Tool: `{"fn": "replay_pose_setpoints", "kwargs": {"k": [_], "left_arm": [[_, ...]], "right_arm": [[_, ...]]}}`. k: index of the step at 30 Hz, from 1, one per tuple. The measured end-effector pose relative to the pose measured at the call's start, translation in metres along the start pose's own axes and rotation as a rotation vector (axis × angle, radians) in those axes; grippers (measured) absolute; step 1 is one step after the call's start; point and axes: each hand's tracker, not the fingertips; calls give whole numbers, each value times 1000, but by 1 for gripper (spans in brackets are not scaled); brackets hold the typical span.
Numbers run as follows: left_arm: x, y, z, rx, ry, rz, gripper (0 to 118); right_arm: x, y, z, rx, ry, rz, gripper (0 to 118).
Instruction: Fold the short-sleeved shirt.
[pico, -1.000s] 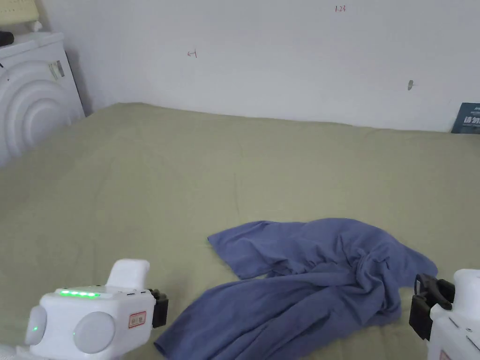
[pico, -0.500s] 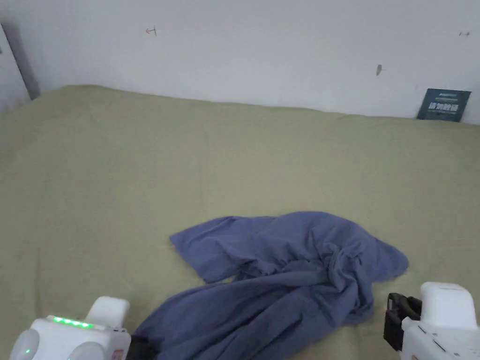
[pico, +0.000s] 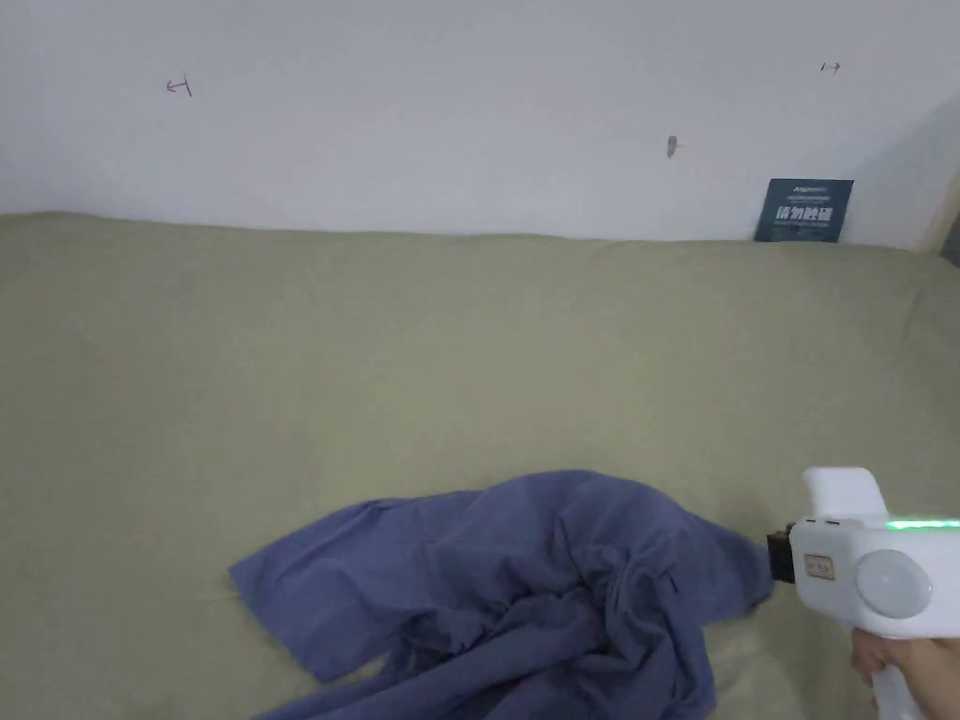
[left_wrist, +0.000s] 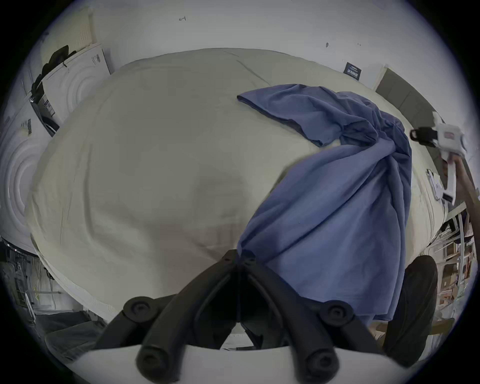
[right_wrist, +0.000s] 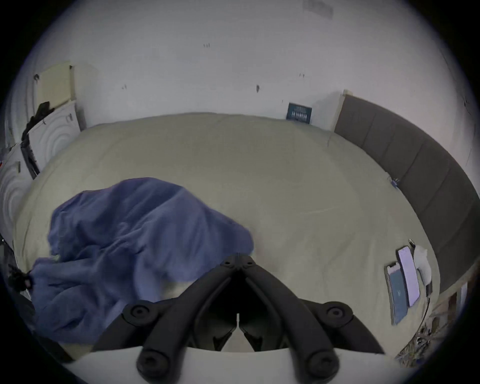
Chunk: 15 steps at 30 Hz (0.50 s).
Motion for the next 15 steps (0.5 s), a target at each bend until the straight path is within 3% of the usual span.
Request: {"fn": "replay_pose_setpoints", "kwargs": {"k": [1,2,3,4,6,7,9,10,11,12,13,14,15], "left_arm": [[2,1,-1,-5,1,-3,0],[1,4,-2,-10,2,-4,0],[2,4,-3,-11,3,-5,0],[4,4,-2,-12,5,-5,0],[6,5,-2,-13,7,-8,0],[7,5,-1,-13,7,-7,0],[8,6,-1,-14,5,-1,0],[5,7,-3,-15,4,4,0],[5,7,-2,-14,5,6,0],[7,8,-1,-13,8,4,0],[8,8,0,-12,10,1,0],[2,6,-3,-11,8,2,0],[-3,6,-3,-10,7,10,0]], "right_arm": [[0,4,-12,-32,9,14,9],[-2,6,-20,-56,6,29,38],[-3,7,-31,-95,21,49,82],[-5,5,-41,-149,43,67,118],[-9,-1,-59,-170,26,117,107],[-10,-1,-68,-175,-2,143,107],[-18,-10,-66,-155,-3,131,108],[-16,-7,-64,-162,-5,115,101],[-15,-6,-62,-171,-1,99,80],[-15,-2,-49,-174,70,63,47],[-15,1,-40,-182,158,38,5],[-18,3,-29,-165,148,35,4],[-24,5,-15,-112,76,74,4]]}}
